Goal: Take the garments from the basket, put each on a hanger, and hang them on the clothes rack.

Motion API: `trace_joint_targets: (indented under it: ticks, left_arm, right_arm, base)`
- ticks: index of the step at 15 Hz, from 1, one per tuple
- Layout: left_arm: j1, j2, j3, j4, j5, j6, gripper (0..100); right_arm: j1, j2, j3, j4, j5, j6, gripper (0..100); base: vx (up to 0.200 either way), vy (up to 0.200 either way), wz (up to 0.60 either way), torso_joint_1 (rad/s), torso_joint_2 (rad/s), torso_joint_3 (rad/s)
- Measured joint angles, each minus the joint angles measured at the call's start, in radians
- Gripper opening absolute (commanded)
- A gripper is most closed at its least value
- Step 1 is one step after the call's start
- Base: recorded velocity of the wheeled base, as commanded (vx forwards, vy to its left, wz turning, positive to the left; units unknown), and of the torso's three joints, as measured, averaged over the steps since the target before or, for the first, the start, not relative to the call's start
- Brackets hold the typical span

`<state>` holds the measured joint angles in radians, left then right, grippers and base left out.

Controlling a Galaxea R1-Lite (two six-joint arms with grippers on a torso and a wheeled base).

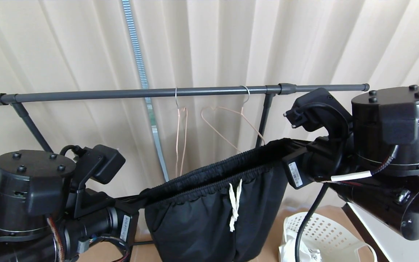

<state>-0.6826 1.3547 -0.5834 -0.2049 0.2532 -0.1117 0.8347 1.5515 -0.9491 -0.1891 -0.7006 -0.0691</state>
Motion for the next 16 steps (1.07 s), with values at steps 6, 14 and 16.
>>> trace_joint_targets:
  ticks: [6, 14, 16]
  left_arm:
    - [0.1, -0.05, 0.036, -0.001, 0.013, 0.016, 0]
    - [0.124, 0.005, -0.045, -0.073, 0.007, 0.0, 0]
    - [0.11, 0.05, -0.099, -0.084, 0.008, -0.003, 0]
  right_arm:
    - [-0.057, -0.005, -0.002, 0.064, -0.002, -0.011, 0]
    - [0.024, -0.124, 0.002, 0.313, 0.01, -0.041, 0]
    - [0.084, -0.131, 0.01, 0.347, 0.013, -0.041, 0]
  base:
    - [0.0, 0.0, 0.0, 0.0, 0.0, 0.0]
    - [0.0, 0.0, 0.0, 0.0, 0.0, 0.0]
    - [0.0, 0.0, 0.0, 0.0, 0.0, 0.0]
